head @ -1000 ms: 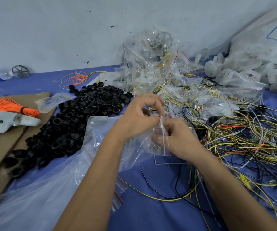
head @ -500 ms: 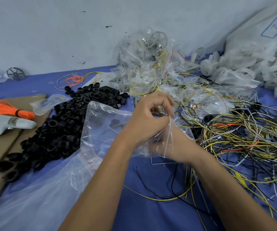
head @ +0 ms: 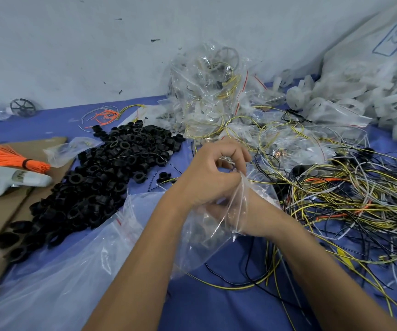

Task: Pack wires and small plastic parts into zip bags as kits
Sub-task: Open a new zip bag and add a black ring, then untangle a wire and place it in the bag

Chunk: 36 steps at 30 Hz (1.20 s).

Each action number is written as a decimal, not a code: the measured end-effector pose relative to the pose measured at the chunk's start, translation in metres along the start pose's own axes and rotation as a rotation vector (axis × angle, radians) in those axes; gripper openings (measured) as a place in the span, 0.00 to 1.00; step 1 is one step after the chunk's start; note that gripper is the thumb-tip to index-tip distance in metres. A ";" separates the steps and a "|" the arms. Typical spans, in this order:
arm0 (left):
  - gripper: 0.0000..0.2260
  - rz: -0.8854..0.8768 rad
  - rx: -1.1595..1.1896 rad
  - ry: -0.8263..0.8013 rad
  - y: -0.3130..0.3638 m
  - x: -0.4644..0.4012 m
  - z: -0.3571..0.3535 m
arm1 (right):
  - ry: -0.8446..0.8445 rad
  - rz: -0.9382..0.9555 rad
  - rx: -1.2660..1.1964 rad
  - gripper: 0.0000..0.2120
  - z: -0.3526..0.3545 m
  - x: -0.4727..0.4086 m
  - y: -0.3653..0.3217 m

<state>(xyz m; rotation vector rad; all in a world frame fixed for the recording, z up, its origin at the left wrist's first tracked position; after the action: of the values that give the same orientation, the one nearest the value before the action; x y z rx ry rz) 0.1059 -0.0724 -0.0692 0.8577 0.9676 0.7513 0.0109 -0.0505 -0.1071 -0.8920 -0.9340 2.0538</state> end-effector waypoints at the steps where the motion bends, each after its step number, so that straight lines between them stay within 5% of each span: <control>1: 0.09 0.000 -0.003 -0.006 0.000 0.000 -0.001 | -0.020 0.001 0.010 0.09 -0.001 0.000 0.002; 7: 0.09 -0.005 0.004 -0.038 0.001 0.001 -0.003 | -0.064 -0.052 -0.005 0.02 0.000 0.004 0.002; 10: 0.09 -0.004 -0.018 -0.058 0.004 0.001 0.001 | -0.283 -0.180 -0.006 0.15 0.000 0.013 0.007; 12: 0.08 0.002 -0.009 -0.053 0.004 0.000 0.007 | -0.371 -0.204 -0.030 0.12 -0.006 0.018 0.009; 16: 0.09 0.049 0.073 0.058 0.000 0.001 0.011 | 0.080 -0.109 -0.083 0.05 0.004 0.005 0.005; 19: 0.07 0.078 0.094 0.208 -0.012 0.001 0.011 | 0.421 -0.153 -0.112 0.08 0.017 -0.001 0.016; 22: 0.07 0.099 -0.006 0.355 -0.025 0.000 0.005 | 0.632 -0.200 0.145 0.04 0.031 0.003 0.029; 26: 0.05 0.083 -0.264 0.514 -0.037 -0.001 -0.007 | 0.604 -0.213 0.476 0.08 0.040 -0.004 0.039; 31: 0.06 0.116 -0.338 0.546 -0.041 -0.001 -0.010 | 0.391 -0.337 0.612 0.13 0.055 -0.028 0.053; 36: 0.09 0.127 -0.325 0.527 -0.042 0.001 -0.013 | 0.461 -0.500 0.609 0.15 0.084 -0.038 0.061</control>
<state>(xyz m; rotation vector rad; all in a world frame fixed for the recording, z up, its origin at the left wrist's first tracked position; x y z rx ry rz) 0.1009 -0.0876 -0.1107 0.4417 1.2147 1.2434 -0.0553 -0.1394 -0.1036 -0.6616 -0.2140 1.4702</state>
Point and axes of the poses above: each hand's wrist, its own x-axis away from the middle knuckle, its own z-axis out of the back of the hand, y = z × x, the point moved 3 cm from there along -x, towards the middle knuckle, and after that the axes turned 3 degrees about x, right-handed, at the moved point
